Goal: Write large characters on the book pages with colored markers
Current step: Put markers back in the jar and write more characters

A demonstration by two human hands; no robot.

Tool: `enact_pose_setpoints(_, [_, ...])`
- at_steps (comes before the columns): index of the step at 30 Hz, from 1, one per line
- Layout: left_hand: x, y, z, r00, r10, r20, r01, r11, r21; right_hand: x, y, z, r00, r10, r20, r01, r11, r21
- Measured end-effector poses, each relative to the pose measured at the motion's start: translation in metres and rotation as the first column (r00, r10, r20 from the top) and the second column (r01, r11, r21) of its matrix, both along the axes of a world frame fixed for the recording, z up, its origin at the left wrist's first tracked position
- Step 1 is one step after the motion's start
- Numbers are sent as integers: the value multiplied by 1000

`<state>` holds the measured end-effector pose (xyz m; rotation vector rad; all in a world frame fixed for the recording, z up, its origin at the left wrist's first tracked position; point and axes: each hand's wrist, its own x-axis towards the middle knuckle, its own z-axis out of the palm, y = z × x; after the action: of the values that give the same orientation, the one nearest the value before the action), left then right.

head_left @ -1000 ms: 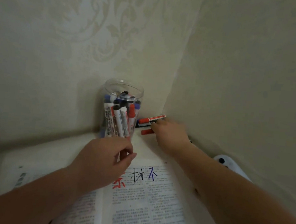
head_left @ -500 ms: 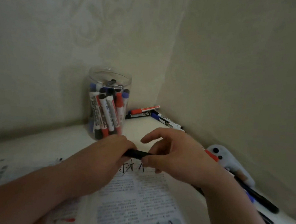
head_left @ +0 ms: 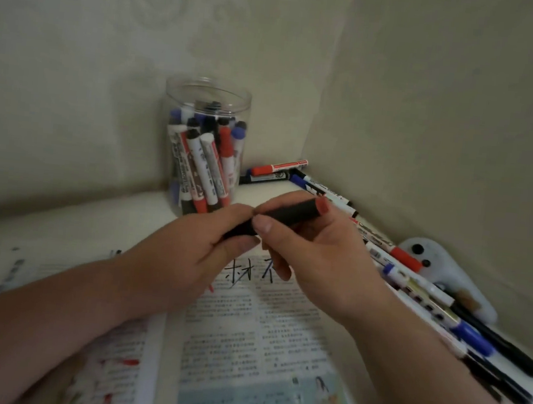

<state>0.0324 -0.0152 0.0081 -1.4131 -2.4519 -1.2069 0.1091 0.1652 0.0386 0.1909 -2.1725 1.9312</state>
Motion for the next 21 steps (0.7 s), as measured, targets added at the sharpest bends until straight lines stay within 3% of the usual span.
enact_pose_setpoints(6, [-3,-1,2,996,25,91,-31,997,64,-1,0,-1,996,-90,3,90,994,55])
enact_pose_setpoints(8, [-4,-2,-1,985,14,173,-24,998,55,-2,10,2,971,-237,-8,235,967,-98])
enact_pose_setpoints(10, [-5,-7,-5,970,2,243,-18,998,63,-5,27,5,929,-369,43,364,881,-303])
enact_pose_setpoints(11, [-5,-10,-7,964,-6,264,-14,997,75,-6,37,5,911,-407,60,406,863,-301])
enact_pose_setpoints(13, [-7,-13,-10,956,-21,291,-2,997,81,-8,52,1,912,-398,98,408,903,-133])
enact_pose_setpoints(15, [-10,-14,-13,943,-25,331,4,998,65,-10,56,-3,941,-291,174,293,956,13])
enact_pose_setpoints(18, [-12,-14,-15,937,-6,349,-7,999,34,-8,50,-3,945,-96,312,107,994,-18])
enact_pose_setpoints(21, [-14,-14,-15,940,29,341,-36,999,15,-10,51,-6,948,-104,302,64,988,141])
